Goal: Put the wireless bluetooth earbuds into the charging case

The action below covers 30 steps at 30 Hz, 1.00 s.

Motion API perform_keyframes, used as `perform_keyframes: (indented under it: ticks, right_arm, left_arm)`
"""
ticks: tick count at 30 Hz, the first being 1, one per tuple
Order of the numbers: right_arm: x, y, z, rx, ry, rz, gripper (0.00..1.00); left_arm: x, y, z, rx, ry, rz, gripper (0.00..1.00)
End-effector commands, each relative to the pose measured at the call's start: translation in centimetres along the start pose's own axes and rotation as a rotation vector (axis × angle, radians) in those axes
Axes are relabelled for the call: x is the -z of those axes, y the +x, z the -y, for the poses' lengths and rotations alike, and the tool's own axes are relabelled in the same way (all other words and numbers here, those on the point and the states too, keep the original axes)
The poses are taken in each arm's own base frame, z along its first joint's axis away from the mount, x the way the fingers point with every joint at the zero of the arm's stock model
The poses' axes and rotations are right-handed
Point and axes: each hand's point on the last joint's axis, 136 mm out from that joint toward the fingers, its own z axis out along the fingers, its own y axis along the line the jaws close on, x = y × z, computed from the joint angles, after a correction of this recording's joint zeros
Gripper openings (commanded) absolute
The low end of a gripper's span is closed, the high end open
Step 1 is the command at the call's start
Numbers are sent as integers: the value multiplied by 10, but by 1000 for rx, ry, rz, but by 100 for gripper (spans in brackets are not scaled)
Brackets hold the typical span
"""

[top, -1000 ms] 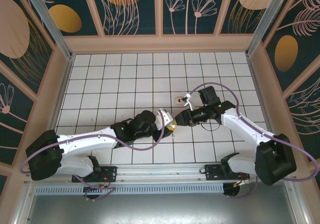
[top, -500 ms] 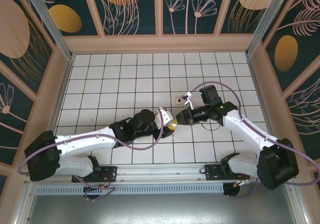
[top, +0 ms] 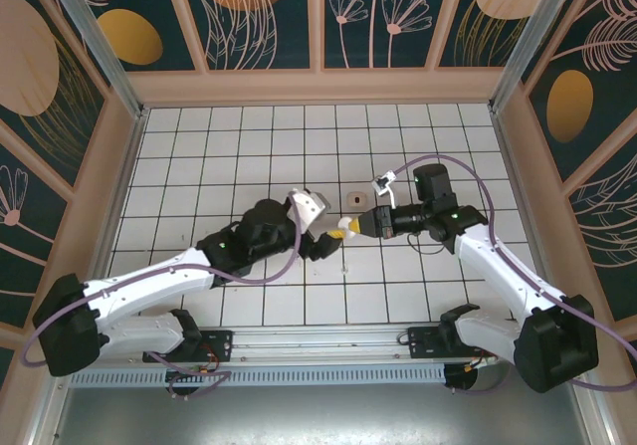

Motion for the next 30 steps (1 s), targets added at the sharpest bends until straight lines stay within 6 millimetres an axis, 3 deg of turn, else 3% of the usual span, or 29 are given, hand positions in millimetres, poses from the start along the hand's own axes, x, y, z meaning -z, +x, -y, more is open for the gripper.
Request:
perform_keyframes:
  ticks: [1,5,14,24,30]
  right_arm:
    - [6,-24,-6,72,5,77,20]
    - [8,-35,-16,143,-26,108,20]
    - [20,-57,-46,350,-92,211,18]
    - [33,-60,-84,618,-176,203,15]
    - [35,-54,-90,697,-174,139,15]
  left_arm:
    - [13,-17,-1,30,37,81,87]
    - [23,-28,3,71,139,128,84]
    - [41,-52,-9,183,300,278,78]
    - [39,-59,10,-21,417,266,72]
    - [29,-55,10,-117,429,191,69]
